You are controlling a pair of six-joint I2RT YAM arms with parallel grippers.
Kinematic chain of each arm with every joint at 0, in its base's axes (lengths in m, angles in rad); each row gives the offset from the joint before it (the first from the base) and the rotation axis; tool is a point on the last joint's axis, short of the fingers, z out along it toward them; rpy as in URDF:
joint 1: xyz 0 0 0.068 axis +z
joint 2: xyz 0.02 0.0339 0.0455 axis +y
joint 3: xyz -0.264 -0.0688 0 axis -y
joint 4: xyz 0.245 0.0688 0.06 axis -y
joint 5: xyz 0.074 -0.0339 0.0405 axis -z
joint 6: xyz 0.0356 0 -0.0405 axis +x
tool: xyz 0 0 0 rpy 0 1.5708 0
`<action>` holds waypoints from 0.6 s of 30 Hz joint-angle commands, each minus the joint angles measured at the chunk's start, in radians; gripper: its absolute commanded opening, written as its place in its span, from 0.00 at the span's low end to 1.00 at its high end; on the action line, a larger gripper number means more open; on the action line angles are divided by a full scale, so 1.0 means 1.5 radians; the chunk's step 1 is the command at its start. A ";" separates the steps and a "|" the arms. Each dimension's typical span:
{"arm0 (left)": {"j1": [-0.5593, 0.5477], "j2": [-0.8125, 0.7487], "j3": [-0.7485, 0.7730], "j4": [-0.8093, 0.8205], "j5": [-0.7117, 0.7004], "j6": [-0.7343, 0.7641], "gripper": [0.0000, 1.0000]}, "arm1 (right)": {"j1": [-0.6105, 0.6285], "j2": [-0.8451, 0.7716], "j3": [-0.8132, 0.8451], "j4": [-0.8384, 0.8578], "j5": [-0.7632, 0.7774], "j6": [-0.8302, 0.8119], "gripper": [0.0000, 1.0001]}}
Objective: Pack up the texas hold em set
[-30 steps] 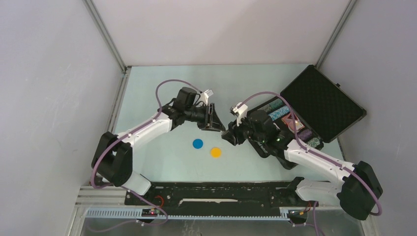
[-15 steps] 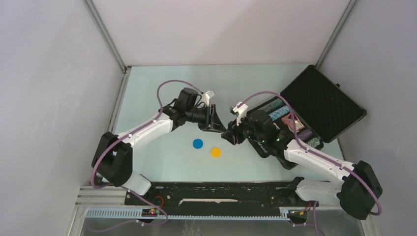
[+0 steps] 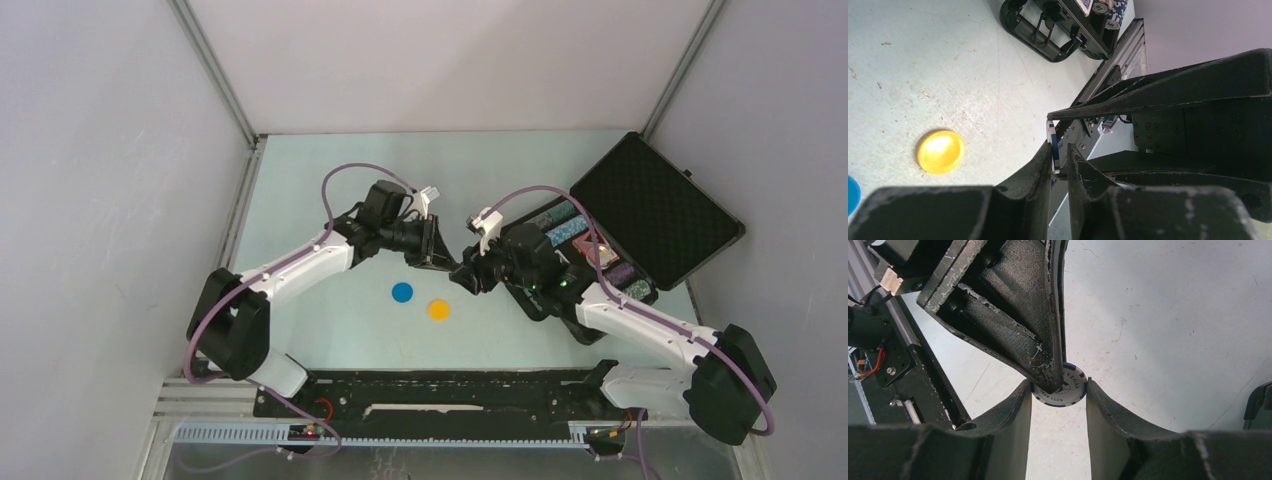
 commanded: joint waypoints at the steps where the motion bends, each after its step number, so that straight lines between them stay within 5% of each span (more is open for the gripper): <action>1: -0.009 -0.005 0.035 0.001 -0.001 0.019 0.21 | 0.004 -0.001 0.003 0.036 0.006 0.008 0.44; 7: -0.015 -0.003 0.041 -0.010 -0.009 0.028 0.18 | 0.005 0.000 0.011 0.030 0.008 0.008 0.44; 12: -0.015 -0.018 0.045 -0.023 -0.027 0.048 0.02 | 0.010 -0.001 0.012 0.025 0.011 0.008 0.46; 18: -0.015 -0.058 0.038 -0.003 -0.025 0.080 0.00 | 0.000 -0.024 0.030 -0.072 -0.001 0.054 0.75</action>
